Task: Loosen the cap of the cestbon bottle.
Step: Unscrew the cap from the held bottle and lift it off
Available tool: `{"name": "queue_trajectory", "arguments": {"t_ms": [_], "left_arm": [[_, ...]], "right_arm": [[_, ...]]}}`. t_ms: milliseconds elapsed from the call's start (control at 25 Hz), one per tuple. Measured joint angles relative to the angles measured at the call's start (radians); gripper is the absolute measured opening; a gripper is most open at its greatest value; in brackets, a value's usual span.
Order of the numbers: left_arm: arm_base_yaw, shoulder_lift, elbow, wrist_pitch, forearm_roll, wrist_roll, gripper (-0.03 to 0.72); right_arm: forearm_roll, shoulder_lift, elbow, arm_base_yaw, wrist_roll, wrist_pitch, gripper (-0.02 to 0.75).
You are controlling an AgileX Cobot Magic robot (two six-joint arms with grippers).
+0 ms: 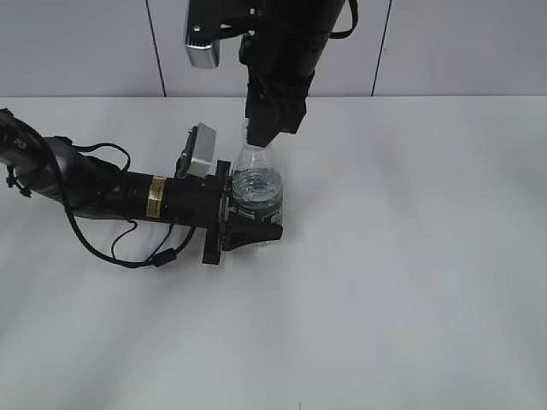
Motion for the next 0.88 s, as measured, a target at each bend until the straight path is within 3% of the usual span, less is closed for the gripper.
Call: {"name": "queue_trajectory", "arguments": {"t_ms": [480, 880], "left_arm": [[0.001, 0.000, 0.000, -0.006, 0.008, -0.002, 0.412], [0.002, 0.000, 0.000, -0.007, 0.009, -0.002, 0.412]], "right_arm": [[0.005, 0.000, 0.000, 0.001, 0.039, 0.002, 0.455], [0.060, 0.001, -0.059, 0.001, 0.356, 0.003, 0.479]]}}
